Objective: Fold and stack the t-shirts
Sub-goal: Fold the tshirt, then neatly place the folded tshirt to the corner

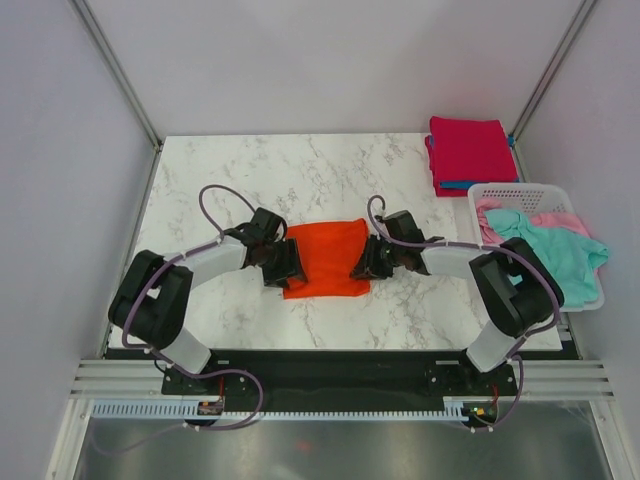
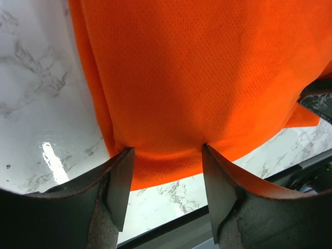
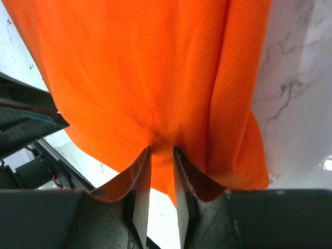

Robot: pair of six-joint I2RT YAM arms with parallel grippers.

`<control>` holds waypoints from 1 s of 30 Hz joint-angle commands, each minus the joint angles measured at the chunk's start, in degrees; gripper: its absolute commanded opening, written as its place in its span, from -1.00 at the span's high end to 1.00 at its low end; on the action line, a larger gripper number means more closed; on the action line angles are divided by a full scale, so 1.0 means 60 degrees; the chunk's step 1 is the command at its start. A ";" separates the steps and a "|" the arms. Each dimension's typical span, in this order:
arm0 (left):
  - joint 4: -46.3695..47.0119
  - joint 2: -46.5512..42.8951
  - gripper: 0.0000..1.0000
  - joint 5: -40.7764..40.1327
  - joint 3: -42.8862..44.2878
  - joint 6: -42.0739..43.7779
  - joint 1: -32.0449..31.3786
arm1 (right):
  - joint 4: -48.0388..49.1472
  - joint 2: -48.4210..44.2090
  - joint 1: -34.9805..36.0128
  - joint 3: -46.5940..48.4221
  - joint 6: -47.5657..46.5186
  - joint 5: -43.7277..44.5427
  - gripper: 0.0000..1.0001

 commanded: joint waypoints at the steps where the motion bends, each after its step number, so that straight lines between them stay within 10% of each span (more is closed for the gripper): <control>1: 0.0510 0.0141 -0.25 -0.0496 -0.0041 -0.0057 -0.0029 | 0.0484 -0.0376 0.0198 -0.0704 0.0391 0.0209 0.38; 4: -0.0178 -0.0327 -0.25 -0.0818 0.0471 0.0177 -0.0029 | -0.0243 -0.1020 0.0564 -0.0663 0.0480 0.0574 0.30; 8: -0.1758 -0.1104 -0.30 -0.1667 0.1817 0.1082 -0.0029 | -0.2003 -0.2103 0.0887 0.0870 -0.0032 0.1190 -0.47; 11: -0.2873 -0.1616 -0.39 -0.1918 0.2990 0.1859 -0.0029 | -0.3044 -0.2442 0.0858 0.2246 -0.0646 0.1643 -0.67; 30: -0.3741 -0.7886 -0.42 -0.2344 0.0693 0.2214 -0.0029 | -0.2726 0.0630 -0.2042 0.3323 -0.2260 0.0358 -0.96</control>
